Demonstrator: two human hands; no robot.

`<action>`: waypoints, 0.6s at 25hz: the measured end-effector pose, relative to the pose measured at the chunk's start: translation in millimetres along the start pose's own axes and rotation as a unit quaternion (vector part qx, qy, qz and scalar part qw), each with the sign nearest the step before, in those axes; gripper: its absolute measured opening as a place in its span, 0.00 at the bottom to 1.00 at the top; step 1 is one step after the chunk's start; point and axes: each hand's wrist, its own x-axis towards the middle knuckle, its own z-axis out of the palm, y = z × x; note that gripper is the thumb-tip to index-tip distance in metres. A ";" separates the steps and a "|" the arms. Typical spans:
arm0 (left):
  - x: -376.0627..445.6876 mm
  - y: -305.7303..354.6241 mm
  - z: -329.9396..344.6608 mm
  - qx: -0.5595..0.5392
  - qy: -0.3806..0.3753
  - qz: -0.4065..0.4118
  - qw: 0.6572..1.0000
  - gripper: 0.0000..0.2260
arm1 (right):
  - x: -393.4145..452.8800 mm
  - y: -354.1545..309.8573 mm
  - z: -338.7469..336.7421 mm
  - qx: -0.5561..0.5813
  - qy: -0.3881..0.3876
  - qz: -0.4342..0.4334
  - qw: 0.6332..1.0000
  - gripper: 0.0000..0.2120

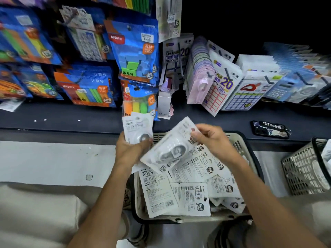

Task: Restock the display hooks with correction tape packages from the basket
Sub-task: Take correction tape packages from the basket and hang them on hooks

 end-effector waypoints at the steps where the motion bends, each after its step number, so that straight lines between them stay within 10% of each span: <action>1: -2.6 1.4 2.0 0.005 -0.040 -0.013 0.999 0.18 | 6.2 -12.1 -3.6 0.036 -0.033 0.017 0.999 0.08; 5: -12.8 -7.5 7.0 0.007 -0.225 -0.113 0.968 0.17 | 13.7 -23.1 8.5 -0.095 -0.112 0.099 0.984 0.04; 8: -20.5 -15.3 8.6 -0.008 -0.280 -0.207 0.937 0.25 | 18.4 -13.4 32.5 -0.126 -0.028 0.095 0.987 0.04; 12: -22.7 -15.7 21.3 0.065 -0.259 -0.159 0.950 0.25 | 15.3 7.0 35.2 -0.087 0.105 0.108 0.985 0.04; 15: -13.7 -9.2 24.5 0.058 -0.160 -0.097 0.981 0.20 | -7.2 36.3 -7.9 -0.383 0.119 0.230 0.887 0.14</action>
